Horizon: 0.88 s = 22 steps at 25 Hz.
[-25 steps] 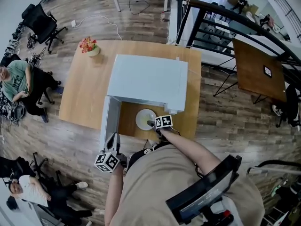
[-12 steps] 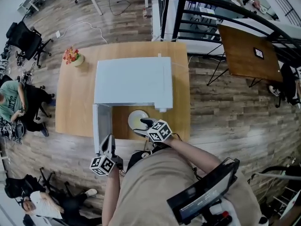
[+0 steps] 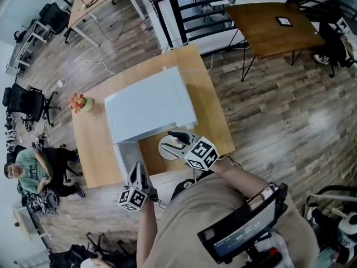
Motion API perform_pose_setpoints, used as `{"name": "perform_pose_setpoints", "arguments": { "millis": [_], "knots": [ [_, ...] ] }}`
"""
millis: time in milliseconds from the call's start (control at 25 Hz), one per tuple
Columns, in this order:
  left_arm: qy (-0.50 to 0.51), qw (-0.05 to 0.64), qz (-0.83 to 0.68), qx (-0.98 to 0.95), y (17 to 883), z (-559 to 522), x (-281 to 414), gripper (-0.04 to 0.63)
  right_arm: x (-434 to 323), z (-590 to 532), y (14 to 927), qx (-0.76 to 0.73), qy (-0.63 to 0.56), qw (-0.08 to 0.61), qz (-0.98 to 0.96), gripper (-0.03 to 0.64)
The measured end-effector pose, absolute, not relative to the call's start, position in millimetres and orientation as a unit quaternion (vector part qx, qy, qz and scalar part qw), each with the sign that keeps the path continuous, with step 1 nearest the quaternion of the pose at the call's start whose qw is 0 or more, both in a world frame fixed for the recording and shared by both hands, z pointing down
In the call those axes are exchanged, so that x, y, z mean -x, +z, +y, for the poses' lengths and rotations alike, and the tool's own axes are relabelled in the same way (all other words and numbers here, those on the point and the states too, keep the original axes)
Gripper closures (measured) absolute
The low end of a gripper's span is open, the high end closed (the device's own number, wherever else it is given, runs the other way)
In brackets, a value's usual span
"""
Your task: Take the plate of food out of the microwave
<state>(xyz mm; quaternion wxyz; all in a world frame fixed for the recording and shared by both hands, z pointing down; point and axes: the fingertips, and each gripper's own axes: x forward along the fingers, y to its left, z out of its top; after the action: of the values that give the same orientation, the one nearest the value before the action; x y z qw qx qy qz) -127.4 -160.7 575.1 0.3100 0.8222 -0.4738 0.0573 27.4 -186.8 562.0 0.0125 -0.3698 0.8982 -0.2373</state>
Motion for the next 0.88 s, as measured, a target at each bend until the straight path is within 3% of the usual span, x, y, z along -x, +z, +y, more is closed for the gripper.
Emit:
{"name": "perform_pose_setpoints", "arguments": {
  "millis": [280, 520, 680, 880],
  "knots": [
    [0.014, 0.299, -0.415, -0.859, 549.8, -154.8, 103.1, 0.592, -76.5, -162.5, 550.8, 0.433, -0.246, 0.032, 0.867, 0.414],
    [-0.025, 0.287, -0.369, -0.883, 524.5, -127.7, 99.9, 0.592, -105.9, -118.1, 565.0, 0.481, -0.336, 0.037, 0.809, 0.414],
    [-0.047, 0.284, -0.356, -0.889, 520.5, -110.2, 121.0, 0.592, -94.4, -88.4, 558.2, 0.492, -0.353, 0.046, 0.795, 0.472],
    [-0.07, 0.332, -0.352, -0.872, 542.9, -77.1, 127.7, 0.592, -87.2, -39.9, 535.6, 0.488, -0.366, 0.012, 0.792, 0.474]
  ]
}}
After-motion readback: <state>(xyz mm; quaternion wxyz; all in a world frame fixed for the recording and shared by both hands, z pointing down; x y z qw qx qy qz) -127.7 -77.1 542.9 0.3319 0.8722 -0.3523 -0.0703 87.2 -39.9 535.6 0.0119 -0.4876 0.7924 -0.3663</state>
